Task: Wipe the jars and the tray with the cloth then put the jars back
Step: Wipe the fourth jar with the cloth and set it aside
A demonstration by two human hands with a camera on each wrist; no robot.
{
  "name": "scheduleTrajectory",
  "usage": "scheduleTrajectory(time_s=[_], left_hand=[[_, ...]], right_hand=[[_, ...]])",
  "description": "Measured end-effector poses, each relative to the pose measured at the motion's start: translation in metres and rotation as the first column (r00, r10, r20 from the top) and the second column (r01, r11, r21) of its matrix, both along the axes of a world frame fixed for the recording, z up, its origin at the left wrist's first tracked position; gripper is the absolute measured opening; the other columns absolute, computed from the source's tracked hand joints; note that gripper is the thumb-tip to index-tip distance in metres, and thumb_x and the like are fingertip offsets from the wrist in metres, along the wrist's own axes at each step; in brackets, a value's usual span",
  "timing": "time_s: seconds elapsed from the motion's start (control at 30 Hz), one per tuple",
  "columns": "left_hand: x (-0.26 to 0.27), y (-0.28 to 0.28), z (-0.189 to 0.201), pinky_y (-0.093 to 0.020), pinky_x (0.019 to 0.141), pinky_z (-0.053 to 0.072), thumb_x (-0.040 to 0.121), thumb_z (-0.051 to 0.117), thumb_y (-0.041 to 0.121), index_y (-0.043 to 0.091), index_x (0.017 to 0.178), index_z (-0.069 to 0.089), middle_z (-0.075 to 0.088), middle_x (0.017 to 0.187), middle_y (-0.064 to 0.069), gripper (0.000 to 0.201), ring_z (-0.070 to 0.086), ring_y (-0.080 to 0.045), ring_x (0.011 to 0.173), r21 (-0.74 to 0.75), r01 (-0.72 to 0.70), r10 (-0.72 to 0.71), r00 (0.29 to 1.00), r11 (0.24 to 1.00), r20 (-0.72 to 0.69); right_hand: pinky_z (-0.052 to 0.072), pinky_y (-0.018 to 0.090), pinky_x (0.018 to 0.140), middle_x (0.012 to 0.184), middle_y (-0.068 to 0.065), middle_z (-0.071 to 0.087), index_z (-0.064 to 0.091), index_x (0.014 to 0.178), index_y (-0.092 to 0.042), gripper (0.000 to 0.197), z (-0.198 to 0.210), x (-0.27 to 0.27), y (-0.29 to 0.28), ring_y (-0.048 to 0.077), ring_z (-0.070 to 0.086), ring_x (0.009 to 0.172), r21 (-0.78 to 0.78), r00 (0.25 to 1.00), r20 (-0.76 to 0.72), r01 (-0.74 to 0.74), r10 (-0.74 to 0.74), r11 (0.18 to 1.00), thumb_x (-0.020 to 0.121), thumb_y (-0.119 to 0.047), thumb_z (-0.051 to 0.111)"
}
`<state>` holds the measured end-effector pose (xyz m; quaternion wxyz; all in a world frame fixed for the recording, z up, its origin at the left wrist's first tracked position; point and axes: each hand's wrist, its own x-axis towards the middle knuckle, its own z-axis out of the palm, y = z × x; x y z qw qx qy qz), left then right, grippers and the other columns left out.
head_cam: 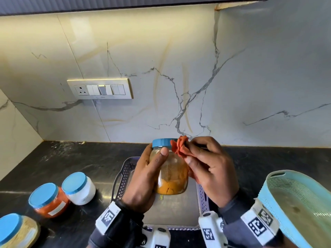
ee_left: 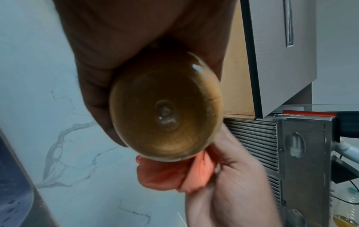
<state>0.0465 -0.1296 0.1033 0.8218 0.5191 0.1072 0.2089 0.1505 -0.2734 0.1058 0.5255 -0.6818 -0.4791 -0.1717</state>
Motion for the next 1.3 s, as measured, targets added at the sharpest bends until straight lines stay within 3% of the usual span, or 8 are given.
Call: scheduleTrajectory(time_s=[0.23, 0.4, 0.53, 0.67, 0.83, 0.97, 1.1, 1.3], left_hand=[[0.003, 0.011, 0.002, -0.043, 0.070, 0.060, 0.083, 0.073, 0.046, -0.001, 0.136, 0.052, 0.061, 0.121, -0.032, 0.074, 0.063, -0.040, 0.097, -0.110, -0.077, 0.080, 0.996, 0.991, 0.029], [0.005, 0.004, -0.001, -0.057, 0.096, 0.049, 0.077, 0.084, 0.050, -0.002, 0.133, 0.053, 0.059, 0.131, -0.035, 0.082, 0.061, -0.043, 0.111, -0.062, -0.018, 0.023, 0.996, 0.998, 0.084], [0.006, 0.008, 0.003, -0.055, 0.090, 0.053, 0.076, 0.084, 0.050, -0.003, 0.135, 0.052, 0.060, 0.126, -0.036, 0.086, 0.063, -0.043, 0.106, -0.083, -0.007, 0.016, 0.994, 0.997, 0.106], [0.005, 0.017, 0.006, -0.047, 0.069, 0.057, 0.078, 0.082, 0.053, -0.008, 0.142, 0.042, 0.053, 0.117, -0.036, 0.097, 0.060, -0.040, 0.090, -0.186, -0.013, 0.031, 0.995, 0.982, 0.092], [0.005, 0.006, 0.003, -0.084, 0.103, 0.030, 0.080, 0.080, 0.053, -0.007, 0.142, 0.044, 0.048, 0.138, -0.044, 0.093, 0.046, -0.066, 0.126, -0.142, 0.025, -0.014, 0.997, 0.990, 0.077], [0.004, 0.006, 0.003, -0.078, 0.102, 0.038, 0.076, 0.082, 0.055, -0.010, 0.139, 0.047, 0.052, 0.135, -0.042, 0.097, 0.053, -0.060, 0.122, -0.121, -0.033, 0.044, 0.994, 0.992, 0.095], [0.000, 0.012, 0.004, -0.049, 0.071, 0.058, 0.071, 0.080, 0.063, -0.004, 0.134, 0.055, 0.063, 0.112, -0.033, 0.095, 0.068, -0.040, 0.092, -0.209, 0.047, -0.024, 0.993, 0.977, 0.115], [0.003, 0.009, 0.003, -0.055, 0.090, 0.051, 0.097, 0.040, 0.064, 0.003, 0.132, 0.062, 0.063, 0.120, -0.035, 0.074, 0.061, -0.043, 0.104, -0.153, 0.002, 0.009, 0.998, 0.988, 0.070]], right_hand=[[0.050, 0.025, 0.094, 0.120, 0.002, 0.062, 0.075, 0.117, -0.009, 0.025, -0.013, -0.026, -0.013, 0.013, 0.062, 0.109, -0.089, 0.968, 0.219, -0.108, 0.125, 0.990, 0.093, -0.012, 0.068], [0.056, 0.035, 0.090, 0.112, -0.009, 0.068, 0.076, 0.111, -0.012, 0.024, -0.005, 0.007, -0.001, 0.014, 0.066, 0.106, 0.093, 1.000, 0.002, 0.007, -0.007, 0.996, 0.090, -0.019, 0.067], [0.058, 0.044, 0.082, 0.115, -0.008, 0.068, 0.075, 0.110, -0.016, 0.021, -0.009, -0.009, -0.003, 0.018, 0.068, 0.101, 0.129, 0.992, -0.115, -0.033, 0.048, 0.991, 0.091, -0.019, 0.067], [0.052, 0.033, 0.092, 0.116, -0.003, 0.068, 0.078, 0.104, -0.009, 0.017, -0.013, -0.029, -0.010, 0.017, 0.065, 0.110, 0.015, 0.989, 0.090, -0.123, 0.121, 0.992, 0.089, -0.003, 0.071], [0.056, 0.030, 0.088, 0.113, -0.003, 0.068, 0.076, 0.108, -0.012, 0.021, 0.002, 0.006, 0.001, 0.015, 0.068, 0.105, 0.128, 0.989, -0.115, -0.076, 0.091, 0.989, 0.089, -0.008, 0.068], [0.056, 0.034, 0.079, 0.117, -0.003, 0.066, 0.077, 0.110, -0.016, 0.022, -0.002, -0.001, 0.001, 0.016, 0.069, 0.095, 0.130, 0.974, -0.182, -0.109, 0.132, 0.986, 0.092, -0.011, 0.067], [0.055, 0.023, 0.080, 0.121, -0.002, 0.066, 0.079, 0.110, -0.014, 0.020, -0.009, -0.023, -0.008, 0.012, 0.067, 0.101, 0.049, 0.985, -0.022, -0.169, 0.170, 0.984, 0.092, -0.012, 0.071], [0.057, 0.033, 0.089, 0.120, 0.005, 0.066, 0.080, 0.107, -0.015, 0.026, -0.006, -0.015, -0.006, 0.019, 0.064, 0.113, 0.001, 0.983, 0.160, -0.092, 0.090, 0.996, 0.090, 0.000, 0.068]])
